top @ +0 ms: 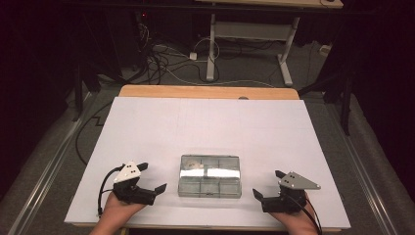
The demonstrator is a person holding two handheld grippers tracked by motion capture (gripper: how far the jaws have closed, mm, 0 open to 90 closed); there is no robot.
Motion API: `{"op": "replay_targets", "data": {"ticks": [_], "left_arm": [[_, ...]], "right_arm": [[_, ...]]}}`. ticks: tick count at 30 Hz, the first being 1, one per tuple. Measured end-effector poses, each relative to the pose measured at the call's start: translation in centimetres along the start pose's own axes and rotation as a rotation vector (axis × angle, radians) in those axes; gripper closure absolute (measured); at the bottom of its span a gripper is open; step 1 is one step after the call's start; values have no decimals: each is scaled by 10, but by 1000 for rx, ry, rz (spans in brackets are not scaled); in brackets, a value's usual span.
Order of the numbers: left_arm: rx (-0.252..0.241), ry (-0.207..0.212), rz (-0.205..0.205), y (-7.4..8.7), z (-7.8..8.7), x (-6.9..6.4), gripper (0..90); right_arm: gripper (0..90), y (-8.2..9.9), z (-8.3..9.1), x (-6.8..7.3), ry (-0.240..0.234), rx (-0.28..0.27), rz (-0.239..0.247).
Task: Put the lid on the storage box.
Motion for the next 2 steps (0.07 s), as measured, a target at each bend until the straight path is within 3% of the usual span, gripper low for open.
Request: {"op": "replay_targets", "data": {"ticks": [2], "left_arm": [[-1,-15,7,0,1,1,0]], "right_arm": [[1,0,0,0,-1,-5,0]]}}
Point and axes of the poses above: each handheld gripper's, and its own axes: z roughly backward along the jaws, y roughly out of its underside, x roughly to its left, the point moved 2 cm from there along -z, roughly forward along the jaws, and after that the axes turned 14 degrees about -x, right-handed, at the moved point
